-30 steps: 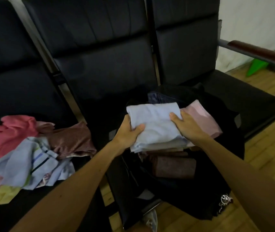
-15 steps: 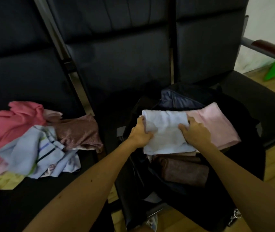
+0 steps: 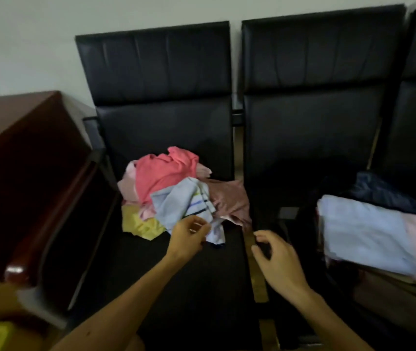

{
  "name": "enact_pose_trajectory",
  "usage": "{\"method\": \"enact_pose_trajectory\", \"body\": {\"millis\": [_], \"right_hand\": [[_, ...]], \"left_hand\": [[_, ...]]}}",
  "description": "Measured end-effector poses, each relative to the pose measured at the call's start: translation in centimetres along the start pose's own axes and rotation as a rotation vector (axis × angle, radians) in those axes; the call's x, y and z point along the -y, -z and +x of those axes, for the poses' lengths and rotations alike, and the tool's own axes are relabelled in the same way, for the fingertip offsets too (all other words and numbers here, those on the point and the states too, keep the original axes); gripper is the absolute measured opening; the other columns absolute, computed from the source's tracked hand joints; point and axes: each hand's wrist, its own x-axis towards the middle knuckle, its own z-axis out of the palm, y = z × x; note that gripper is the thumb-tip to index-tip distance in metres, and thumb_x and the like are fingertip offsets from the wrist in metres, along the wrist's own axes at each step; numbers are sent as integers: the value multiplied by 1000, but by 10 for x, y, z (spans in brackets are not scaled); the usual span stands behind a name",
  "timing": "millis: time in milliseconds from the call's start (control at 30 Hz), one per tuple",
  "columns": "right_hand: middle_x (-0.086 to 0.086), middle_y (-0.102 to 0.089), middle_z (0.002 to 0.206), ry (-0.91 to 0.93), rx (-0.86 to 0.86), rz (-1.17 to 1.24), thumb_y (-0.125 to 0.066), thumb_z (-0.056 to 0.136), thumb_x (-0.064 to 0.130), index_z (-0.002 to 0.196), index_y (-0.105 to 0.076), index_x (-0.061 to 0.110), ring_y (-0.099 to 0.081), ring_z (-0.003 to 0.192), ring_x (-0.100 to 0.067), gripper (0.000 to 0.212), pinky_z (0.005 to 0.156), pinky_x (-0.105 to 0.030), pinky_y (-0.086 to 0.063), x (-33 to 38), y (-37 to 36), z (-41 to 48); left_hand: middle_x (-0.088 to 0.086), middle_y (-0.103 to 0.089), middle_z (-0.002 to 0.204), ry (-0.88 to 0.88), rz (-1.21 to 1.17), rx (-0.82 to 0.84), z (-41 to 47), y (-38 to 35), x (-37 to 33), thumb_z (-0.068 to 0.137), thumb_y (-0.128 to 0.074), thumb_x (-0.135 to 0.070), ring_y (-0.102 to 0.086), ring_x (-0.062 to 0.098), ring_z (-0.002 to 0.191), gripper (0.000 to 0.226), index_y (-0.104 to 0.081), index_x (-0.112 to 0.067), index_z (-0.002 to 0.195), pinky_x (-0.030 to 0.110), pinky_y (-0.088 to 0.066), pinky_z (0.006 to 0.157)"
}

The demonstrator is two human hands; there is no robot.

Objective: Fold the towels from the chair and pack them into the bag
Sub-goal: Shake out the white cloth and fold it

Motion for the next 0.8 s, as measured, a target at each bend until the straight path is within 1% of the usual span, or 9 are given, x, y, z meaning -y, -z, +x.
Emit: {"method": "enact_pose_trajectory", "body": {"millis": [100, 233, 300, 433, 533, 600, 667, 733, 800], "right_hand": [[8, -69, 97, -80, 118, 88, -66, 92, 25, 106, -66, 26, -64, 88, -7, 15, 74, -18, -48, 30, -43, 20], [7, -69, 88, -109, 158, 116, -65, 91, 21, 90, -70, 21, -64, 83, -9, 5, 70, -23, -47, 59, -90, 67], [3, -71, 95, -161, 148, 74, -65, 92, 19, 95, -73, 16, -64, 88, -13, 9, 72, -23, -45, 64, -110, 92], [-6, -70, 114, -338, 77, 1, -66, 90, 24, 115, -69, 15, -64, 107, -27, 26, 88, -36, -52, 44, -145, 129], [-9, -69, 114, -387, 49, -91, -63, 89, 26, 113, -68, 16, -64, 106, -32, 27, 85, -37, -51, 35, -159, 139], [-11, -70, 104, -374, 58, -149, -60, 91, 24, 92, -69, 17, -65, 99, -33, 11, 77, -35, -48, 34, -162, 142], [-11, -69, 86, -323, 88, -166, -60, 90, 19, 72, -62, 16, -65, 85, -30, 19, 68, -35, -47, 33, -162, 142], [-9, -64, 69, -263, 126, -37, -62, 89, 12, 62, -58, 11, -61, 68, -23, 27, 62, -38, -47, 36, -158, 138], [-6, -64, 63, -249, 159, 149, -65, 90, 11, 63, -61, 5, -60, 62, -17, 28, 61, -37, -50, 44, -151, 136]], "left_hand": [[7, -68, 68, 107, 31, -128, 18, 36, 30, 90, -70, -18, -64, 17, 55, 15, -65, -8, 80, 45, -57, 56], [3, -69, 68, 155, 102, -195, 52, 61, 66, 88, -70, -28, -68, 23, 64, 20, -64, -17, 73, 49, -60, 64], [1, -70, 70, 105, 135, -161, 71, 61, 74, 87, -71, -29, -69, 23, 67, 18, -66, -18, 73, 49, -59, 67], [1, -74, 78, -27, 250, 6, 97, 38, 72, 85, -73, -18, -68, 16, 73, 3, -74, -15, 84, 35, -56, 73], [5, -75, 81, -110, 362, 73, 110, 16, 75, 87, -69, -21, -68, 21, 76, 9, -75, -15, 86, 37, -54, 71], [7, -73, 81, -142, 418, 100, 115, 5, 78, 87, -67, -25, -67, 25, 77, 14, -75, -14, 87, 41, -53, 70], [8, -73, 91, -165, 457, 98, 117, 1, 83, 86, -66, -23, -67, 27, 87, 16, -73, -15, 97, 36, -51, 72], [8, -69, 103, -195, 456, 100, 111, 0, 86, 83, -70, -24, -65, 27, 96, 27, -68, -15, 108, 34, -47, 74], [6, -64, 112, -210, 452, 138, 101, 2, 85, 78, -78, -28, -62, 23, 99, 46, -61, -16, 119, 36, -51, 78]]}}
